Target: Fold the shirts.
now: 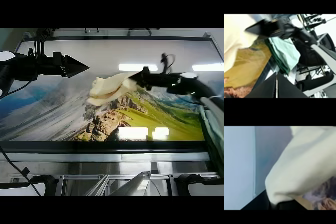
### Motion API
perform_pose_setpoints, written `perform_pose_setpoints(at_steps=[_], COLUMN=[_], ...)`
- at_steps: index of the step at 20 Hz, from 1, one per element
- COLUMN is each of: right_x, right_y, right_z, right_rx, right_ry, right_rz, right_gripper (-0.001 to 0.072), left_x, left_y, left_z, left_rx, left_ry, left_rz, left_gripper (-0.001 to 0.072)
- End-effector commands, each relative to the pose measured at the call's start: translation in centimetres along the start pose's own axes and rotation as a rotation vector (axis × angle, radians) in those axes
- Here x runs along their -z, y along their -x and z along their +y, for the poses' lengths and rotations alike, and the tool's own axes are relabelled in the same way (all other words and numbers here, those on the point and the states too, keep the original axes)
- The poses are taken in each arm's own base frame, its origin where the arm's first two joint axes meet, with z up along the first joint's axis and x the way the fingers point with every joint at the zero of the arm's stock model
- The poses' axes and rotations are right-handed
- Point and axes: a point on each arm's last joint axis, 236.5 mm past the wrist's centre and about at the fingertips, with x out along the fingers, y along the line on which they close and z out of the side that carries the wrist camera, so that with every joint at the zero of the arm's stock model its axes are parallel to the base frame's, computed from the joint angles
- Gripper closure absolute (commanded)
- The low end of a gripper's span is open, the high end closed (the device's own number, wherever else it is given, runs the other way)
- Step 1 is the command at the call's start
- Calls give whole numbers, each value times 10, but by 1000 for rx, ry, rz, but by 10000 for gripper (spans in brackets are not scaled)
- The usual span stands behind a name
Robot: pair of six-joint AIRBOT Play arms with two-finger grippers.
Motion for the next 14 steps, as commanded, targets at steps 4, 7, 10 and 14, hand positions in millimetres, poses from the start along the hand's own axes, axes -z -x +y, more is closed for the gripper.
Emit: perform_pose_setpoints(at_steps=[4,7,10,14], right_x=[-87,-113,-122,-93], right_y=[240,375,471,499], right_z=[48,39,30,-15], right_rx=[382,581,687,712], right_ry=[240,195,141,-44], right_rz=[-445,-643,-766,-678], right_gripper=[694,694,694,694], left_x=[3,3,4,4], left_y=[0,0,0,-1], left_z=[-2,-2,0,1], left_rx=[8,8,2,1], left_ry=[-1,-1,-13,-25], left_rz=[12,14,15,15], left_gripper=[694,694,694,694])
